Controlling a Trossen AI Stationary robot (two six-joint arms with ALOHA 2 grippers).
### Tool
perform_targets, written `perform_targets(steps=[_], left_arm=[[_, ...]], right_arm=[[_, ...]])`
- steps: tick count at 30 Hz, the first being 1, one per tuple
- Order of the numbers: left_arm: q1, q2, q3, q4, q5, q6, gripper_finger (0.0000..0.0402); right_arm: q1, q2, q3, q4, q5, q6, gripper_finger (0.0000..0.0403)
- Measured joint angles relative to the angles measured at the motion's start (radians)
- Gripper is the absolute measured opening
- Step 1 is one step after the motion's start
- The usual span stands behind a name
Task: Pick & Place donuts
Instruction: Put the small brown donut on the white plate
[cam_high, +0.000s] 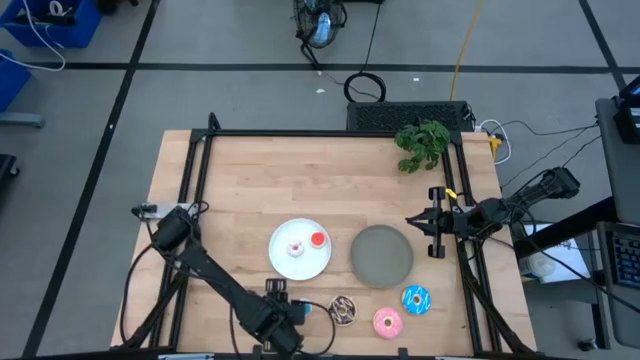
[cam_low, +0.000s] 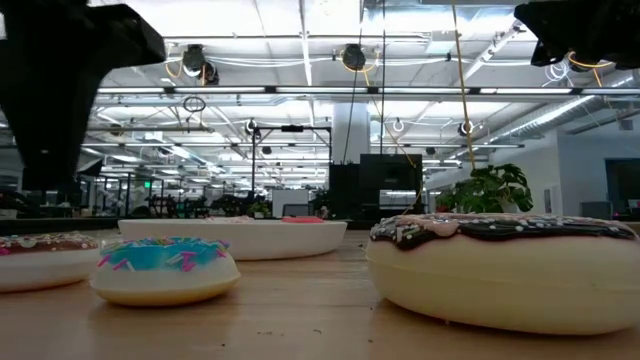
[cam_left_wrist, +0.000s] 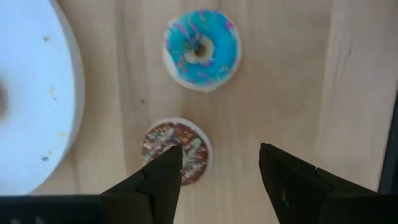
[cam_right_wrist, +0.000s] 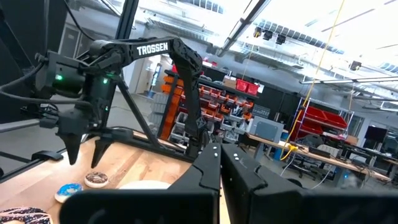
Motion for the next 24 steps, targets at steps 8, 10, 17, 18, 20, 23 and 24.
perform_targets(steps=[8, 10, 17, 18, 20, 23, 24], left_arm=[[0.0, 0.037, -0.002, -0.018, 0.031, -0.011, 0.0189], [0.001, 0.048, -0.002, -0.025, 0.032, -0.018, 0.0192], [0.003, 0.071, -0.002, -0.049, 0.022, -0.036, 0.0212], [0.003, 0.074, -0.002, -0.045, 0.024, -0.037, 0.0213], [0.005, 0.079, -0.002, -0.042, 0.024, -0.037, 0.0213], [0.008, 0.082, -0.002, -0.036, 0.025, -0.037, 0.0208], [0.011, 0.085, -0.002, -0.036, 0.024, -0.039, 0.0205]], right_arm=[[0.0, 0.002, 0.0, -0.006, 0.0, 0.0, 0.0], [0.0, 0.002, 0.0, -0.005, 0.001, 0.0, 0.0], [0.0, 0.002, 0.0, -0.005, 0.002, 0.0, 0.0], [0.0, 0.002, 0.0, -0.005, 0.002, 0.0, 0.0], [0.0, 0.002, 0.0, -0.005, 0.002, 0.0, 0.0], [0.0, 0.003, 0.0, -0.005, 0.002, 0.0, 0.0], [0.0, 0.003, 0.0, -0.005, 0.002, 0.0, 0.0]])
